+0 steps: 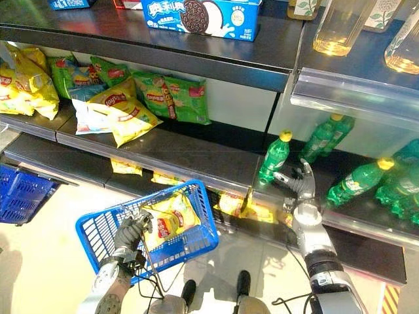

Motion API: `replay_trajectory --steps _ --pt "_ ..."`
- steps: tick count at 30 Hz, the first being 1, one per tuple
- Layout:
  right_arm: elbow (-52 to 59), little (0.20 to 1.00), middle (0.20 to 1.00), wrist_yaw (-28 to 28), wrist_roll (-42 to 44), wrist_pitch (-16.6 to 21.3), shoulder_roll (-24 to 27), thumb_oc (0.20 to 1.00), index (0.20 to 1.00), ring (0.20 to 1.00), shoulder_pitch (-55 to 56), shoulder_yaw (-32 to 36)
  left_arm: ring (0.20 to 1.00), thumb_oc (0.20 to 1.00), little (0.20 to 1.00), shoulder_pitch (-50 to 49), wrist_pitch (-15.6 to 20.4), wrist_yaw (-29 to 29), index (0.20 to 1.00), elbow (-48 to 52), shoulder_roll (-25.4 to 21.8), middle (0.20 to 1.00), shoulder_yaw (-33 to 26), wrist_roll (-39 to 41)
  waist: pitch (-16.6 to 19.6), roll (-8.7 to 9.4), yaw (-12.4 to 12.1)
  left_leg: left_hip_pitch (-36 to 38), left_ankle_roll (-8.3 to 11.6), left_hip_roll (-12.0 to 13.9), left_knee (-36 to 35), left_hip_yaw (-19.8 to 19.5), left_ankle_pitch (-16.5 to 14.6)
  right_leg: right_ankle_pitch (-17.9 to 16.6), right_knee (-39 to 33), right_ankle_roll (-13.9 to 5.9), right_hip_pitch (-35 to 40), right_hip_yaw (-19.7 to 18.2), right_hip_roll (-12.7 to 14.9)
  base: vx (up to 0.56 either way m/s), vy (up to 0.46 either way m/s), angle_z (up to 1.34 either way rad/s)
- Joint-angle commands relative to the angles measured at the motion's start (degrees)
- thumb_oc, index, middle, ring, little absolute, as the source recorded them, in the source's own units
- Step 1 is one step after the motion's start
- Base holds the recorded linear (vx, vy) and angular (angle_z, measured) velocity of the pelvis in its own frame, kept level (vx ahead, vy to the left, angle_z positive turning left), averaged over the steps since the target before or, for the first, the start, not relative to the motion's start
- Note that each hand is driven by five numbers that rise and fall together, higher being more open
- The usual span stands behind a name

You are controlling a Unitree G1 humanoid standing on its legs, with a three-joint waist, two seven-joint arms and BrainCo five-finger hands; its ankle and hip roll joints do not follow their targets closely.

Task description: Pick up the snacks into the basket

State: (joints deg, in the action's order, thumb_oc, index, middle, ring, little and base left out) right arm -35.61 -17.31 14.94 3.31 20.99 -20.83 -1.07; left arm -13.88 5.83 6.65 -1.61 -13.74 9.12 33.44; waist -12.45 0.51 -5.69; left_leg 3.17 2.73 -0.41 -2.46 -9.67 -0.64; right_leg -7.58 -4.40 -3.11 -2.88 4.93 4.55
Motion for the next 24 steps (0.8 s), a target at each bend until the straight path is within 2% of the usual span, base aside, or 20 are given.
replay_trajectory --steps 1,8,22,24 --pt "-1.4 1.000 1.000 -1.2 1.7 1.8 3.1 1.000 1.000 1.000 -7.6 -2.1 0.200 0.200 0.200 2.9 6.1 -1.2 0.200 13.4 -1.9 0.200 0.8 1.2 1.7 0.71 -1.2 -3.9 -3.93 -5.1 3.7 0.6 -3.6 7.8 8.3 -5.13 -3.2 -1.0 1.3 -0.03 -0.006 0.02" --pt "-3.8 1.000 1.000 -1.6 2.6 1.8 3.6 1.000 1.000 1.000 -10.6 -2.6 0.200 0.200 0.200 2.8 6.4 -1.0 0.200 13.6 -2.4 0.200 1.2 1.5 0.6 0.72 -1.5 -4.5 -3.87 -5.2 3.7 0.6 -3.4 7.7 8.5 -5.21 -3.8 -0.7 1.3 0.00 -0.001 0.00" --pt "-8.5 1.000 1.000 -2.0 3.9 2.0 4.5 1.000 1.000 1.000 -16.8 -4.4 0.200 0.200 0.200 2.7 6.8 -0.8 0.200 14.1 -2.9 0.200 2.2 2.0 -0.9 -0.24 -2.1 -5.7 -3.69 -5.4 3.7 0.6 -3.0 7.4 8.5 -5.28 -5.1 -0.4 1.5 0.00 0.000 0.00" --pt "-8.9 1.000 1.000 -2.1 4.2 2.2 4.9 1.000 1.000 1.000 -18.4 -4.8 0.200 0.200 0.200 3.0 7.1 -0.8 0.200 14.3 -3.2 0.200 2.8 2.1 -2.0 -0.56 -2.3 -6.8 -3.68 -5.7 4.5 0.5 -2.9 7.2 8.9 -5.20 -5.9 -0.4 1.6 -0.06 0.007 0.01"
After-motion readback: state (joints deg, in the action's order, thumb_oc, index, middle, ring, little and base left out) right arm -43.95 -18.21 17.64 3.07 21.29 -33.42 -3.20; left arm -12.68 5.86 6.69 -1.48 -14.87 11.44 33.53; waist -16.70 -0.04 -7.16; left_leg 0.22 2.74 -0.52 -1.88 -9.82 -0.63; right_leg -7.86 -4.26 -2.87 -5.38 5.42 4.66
